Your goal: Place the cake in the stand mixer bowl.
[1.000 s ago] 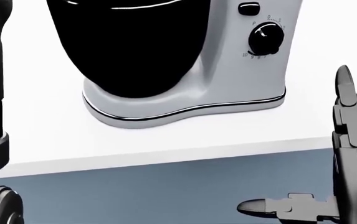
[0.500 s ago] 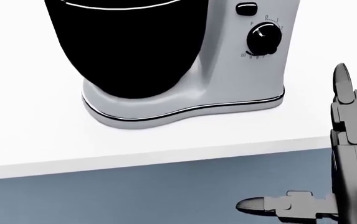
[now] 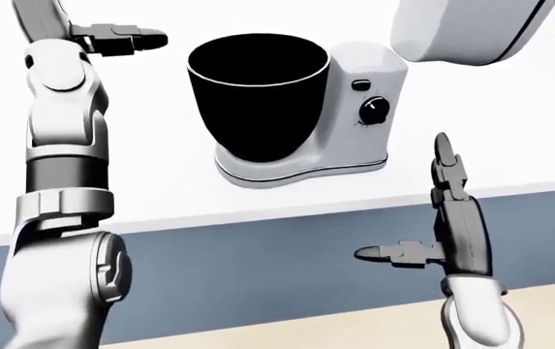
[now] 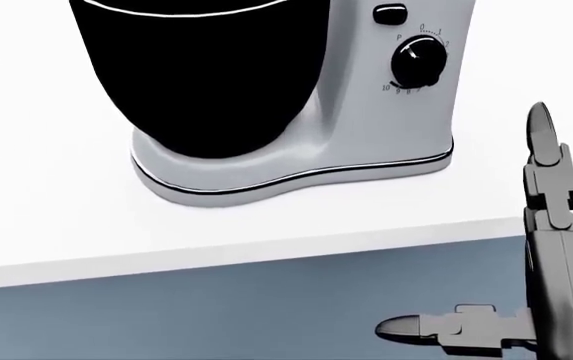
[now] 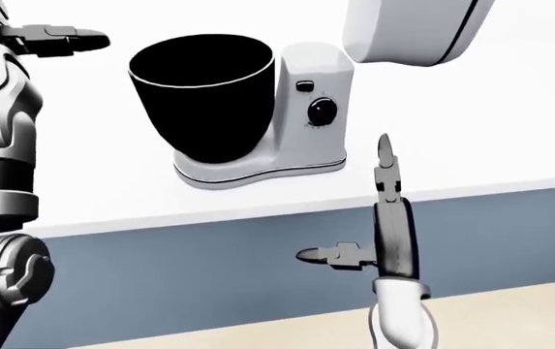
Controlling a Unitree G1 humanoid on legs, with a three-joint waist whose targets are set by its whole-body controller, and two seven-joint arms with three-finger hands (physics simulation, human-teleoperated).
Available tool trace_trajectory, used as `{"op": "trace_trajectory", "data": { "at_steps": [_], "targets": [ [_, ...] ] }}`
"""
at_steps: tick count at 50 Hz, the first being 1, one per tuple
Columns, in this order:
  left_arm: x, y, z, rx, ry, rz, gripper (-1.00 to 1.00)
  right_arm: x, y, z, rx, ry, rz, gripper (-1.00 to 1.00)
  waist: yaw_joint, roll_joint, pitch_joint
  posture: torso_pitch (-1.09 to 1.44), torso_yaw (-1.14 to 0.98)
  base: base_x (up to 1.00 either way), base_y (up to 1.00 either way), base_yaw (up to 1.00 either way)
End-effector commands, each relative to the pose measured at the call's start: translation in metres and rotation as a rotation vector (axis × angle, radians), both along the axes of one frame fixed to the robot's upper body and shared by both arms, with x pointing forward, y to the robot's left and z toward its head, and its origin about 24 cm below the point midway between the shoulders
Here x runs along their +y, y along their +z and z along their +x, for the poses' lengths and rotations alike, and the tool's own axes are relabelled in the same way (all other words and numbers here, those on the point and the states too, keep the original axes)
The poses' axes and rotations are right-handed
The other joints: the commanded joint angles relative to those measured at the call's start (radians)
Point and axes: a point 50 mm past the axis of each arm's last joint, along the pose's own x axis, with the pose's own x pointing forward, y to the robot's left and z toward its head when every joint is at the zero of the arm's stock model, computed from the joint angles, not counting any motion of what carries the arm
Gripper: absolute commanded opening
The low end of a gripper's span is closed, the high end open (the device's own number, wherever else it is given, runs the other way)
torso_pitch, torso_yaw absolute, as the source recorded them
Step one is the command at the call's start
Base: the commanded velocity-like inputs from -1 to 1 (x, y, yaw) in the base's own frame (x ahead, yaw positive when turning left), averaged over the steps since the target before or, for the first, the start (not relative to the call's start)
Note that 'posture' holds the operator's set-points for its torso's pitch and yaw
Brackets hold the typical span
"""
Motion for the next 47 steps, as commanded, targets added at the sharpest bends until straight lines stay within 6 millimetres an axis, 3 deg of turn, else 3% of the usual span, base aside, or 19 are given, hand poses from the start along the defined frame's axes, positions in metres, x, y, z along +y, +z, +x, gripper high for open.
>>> {"op": "trace_trajectory", "data": {
  "at_steps": [1, 18, 30, 47],
  "targets": [
    [-0.001, 0.027, -0.010, -0.115, 0.003, 0.024, 1.00, 0.001, 0.013, -0.003, -0.079, 0.005, -0.015, 1.00, 0.000, 0.005, -0.024, 0.00, 0.00, 0.00, 0.00, 0.00],
    [0.030, 0.016, -0.025, -0.155, 0.124, 0.088, 1.00, 0.002, 0.009, -0.002, -0.073, 0.009, -0.012, 1.00, -0.004, 0.012, -0.025, 0.00, 0.00, 0.00, 0.00, 0.00],
    [0.048, 0.012, -0.042, -0.161, 0.160, 0.295, 1.00, 0.003, 0.008, -0.001, -0.070, 0.013, -0.010, 1.00, -0.004, 0.019, -0.025, 0.00, 0.00, 0.00, 0.00, 0.00],
    [0.073, 0.022, -0.059, -0.183, 0.189, 0.245, 1.00, 0.003, 0.008, -0.001, -0.070, 0.015, -0.010, 1.00, -0.006, 0.029, -0.024, 0.00, 0.00, 0.00, 0.00, 0.00]
  ]
}}
